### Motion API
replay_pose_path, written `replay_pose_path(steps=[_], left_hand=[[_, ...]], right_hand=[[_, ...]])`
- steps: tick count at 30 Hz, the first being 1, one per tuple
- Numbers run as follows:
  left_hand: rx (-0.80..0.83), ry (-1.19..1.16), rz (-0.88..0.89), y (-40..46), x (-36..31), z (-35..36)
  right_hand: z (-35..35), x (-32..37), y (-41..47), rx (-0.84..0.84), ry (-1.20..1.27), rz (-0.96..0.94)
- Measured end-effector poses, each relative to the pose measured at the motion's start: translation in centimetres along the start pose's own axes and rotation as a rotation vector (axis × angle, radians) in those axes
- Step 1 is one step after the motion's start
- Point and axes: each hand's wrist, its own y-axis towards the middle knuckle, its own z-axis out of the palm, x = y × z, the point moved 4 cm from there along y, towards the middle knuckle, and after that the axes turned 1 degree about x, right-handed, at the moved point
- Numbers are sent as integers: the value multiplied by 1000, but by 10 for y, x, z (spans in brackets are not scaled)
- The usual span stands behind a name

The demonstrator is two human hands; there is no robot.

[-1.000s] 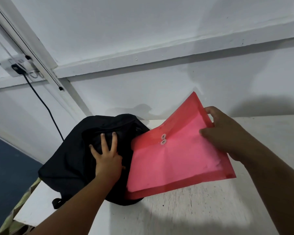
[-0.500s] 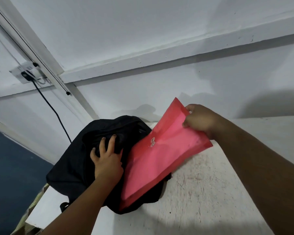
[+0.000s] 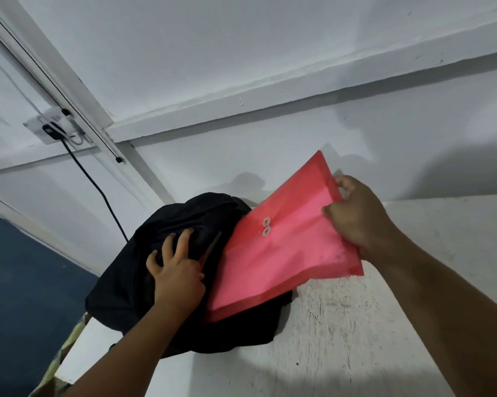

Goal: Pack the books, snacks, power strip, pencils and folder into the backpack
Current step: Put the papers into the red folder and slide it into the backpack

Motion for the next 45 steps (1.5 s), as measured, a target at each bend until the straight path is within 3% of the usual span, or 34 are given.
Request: replay_pose_path(steps=[10, 18, 24, 30, 32, 34, 37, 40, 43, 45], left_hand=[[-86, -23, 37, 11, -10, -7], [-196, -21, 75, 8, -3, -20], [-260, -18, 108, 0, -12, -17], [-127, -63, 150, -15, -30, -3], [-129, -186, 199, -18, -37, -12], [-214, -443, 294, -18, -39, -36], [-570, -639, 408, -30, -32, -81], [-770, -568, 238, -44, -21, -89], [-558, -662, -166, -50, -13, -66], [-368, -845, -158, -53, -24, -51]], right_hand=[[115, -43, -75, 104, 0, 32], [152, -32, -66, 275, -44, 124], [204, -46, -61, 385, 90, 276], [178, -75, -51, 684, 2, 387], [155, -78, -50, 733, -136, 238], [128, -77, -60, 744, -361, -40], [104, -86, -88, 865, -632, -376], [100, -103, -103, 797, -725, -601], [95, -103, -108, 720, -655, -667], [90, -100, -112, 724, -606, -688]])
